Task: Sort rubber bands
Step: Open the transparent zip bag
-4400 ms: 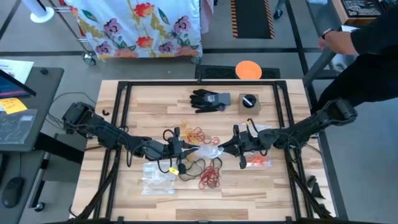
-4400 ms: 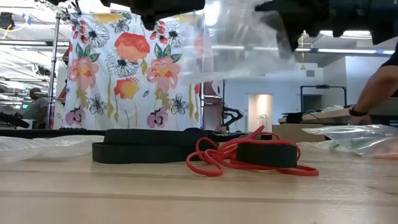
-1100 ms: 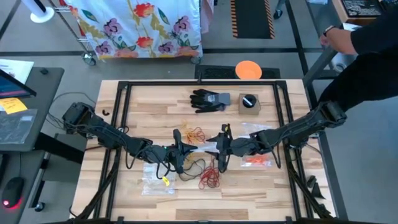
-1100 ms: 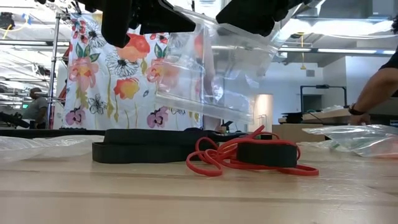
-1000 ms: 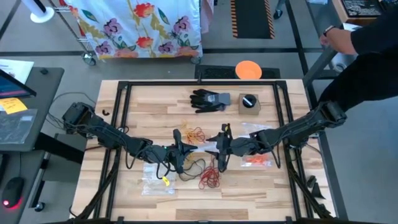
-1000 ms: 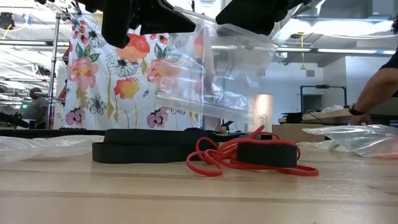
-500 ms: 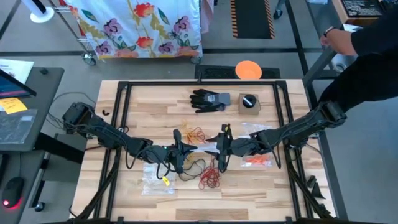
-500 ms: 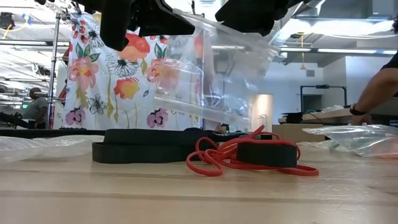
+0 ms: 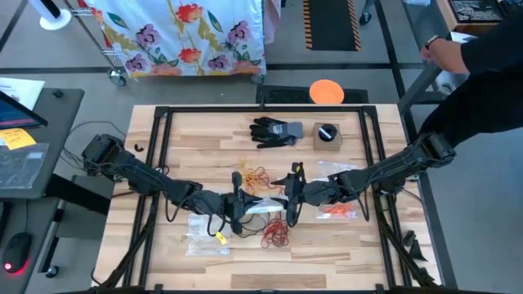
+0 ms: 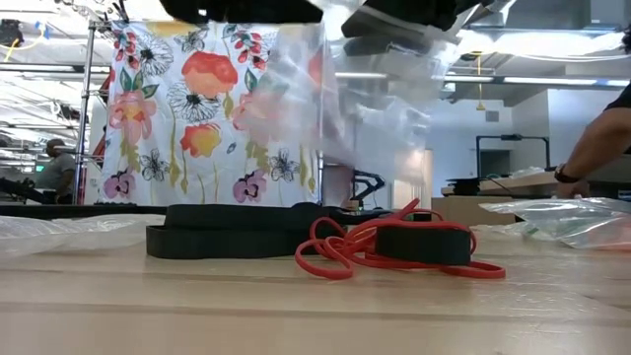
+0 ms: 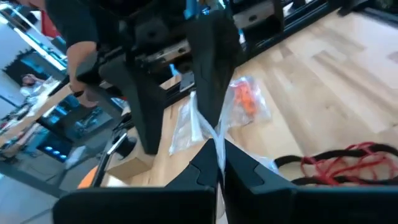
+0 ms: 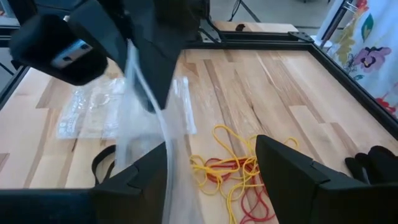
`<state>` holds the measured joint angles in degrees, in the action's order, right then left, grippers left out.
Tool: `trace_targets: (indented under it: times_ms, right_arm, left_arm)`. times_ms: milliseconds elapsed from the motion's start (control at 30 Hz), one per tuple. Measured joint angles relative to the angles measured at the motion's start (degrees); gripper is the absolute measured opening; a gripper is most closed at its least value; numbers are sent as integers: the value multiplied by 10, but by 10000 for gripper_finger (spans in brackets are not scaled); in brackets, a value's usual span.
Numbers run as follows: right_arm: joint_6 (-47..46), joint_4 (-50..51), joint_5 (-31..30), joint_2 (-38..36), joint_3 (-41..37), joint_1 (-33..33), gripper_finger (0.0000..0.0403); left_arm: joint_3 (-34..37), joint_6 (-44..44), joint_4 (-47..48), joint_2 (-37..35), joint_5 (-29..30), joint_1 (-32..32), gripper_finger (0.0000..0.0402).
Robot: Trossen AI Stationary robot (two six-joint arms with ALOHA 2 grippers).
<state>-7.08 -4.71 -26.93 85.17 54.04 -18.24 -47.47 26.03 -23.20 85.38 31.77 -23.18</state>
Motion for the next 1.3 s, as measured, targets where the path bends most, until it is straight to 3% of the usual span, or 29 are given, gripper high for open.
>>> trace_targets:
  times_ms: [167, 300, 567, 800, 933, 1133, 1300]
  right_arm:
    - [1, -2, 0, 0, 0, 0, 214]
    - [3, -1, 0, 0, 0, 0, 183]
    - [30, 1, 0, 0, 0, -1, 15]
    - [45, -2, -1, 0, 0, -6, 2]
    - [38, -2, -1, 0, 0, -5, 1]
    - [-6, 12, -1, 0, 0, 1, 1]
    - [-24, 48, -12, 0, 0, 10, 0]
  left_arm:
    - [-14, -37, 24, 0, 0, 7, 0]
    - [-14, -57, 26, 0, -1, 15, 0]
    - [-14, -82, 32, 0, -21, 25, 0]
    - [-15, -83, 43, 0, -47, 37, 8]
    - [-15, -107, 73, 0, -44, 44, 57]
    - [-15, -149, 88, 0, 11, 46, 181]
    - [-15, -267, 35, -10, 10, 46, 253]
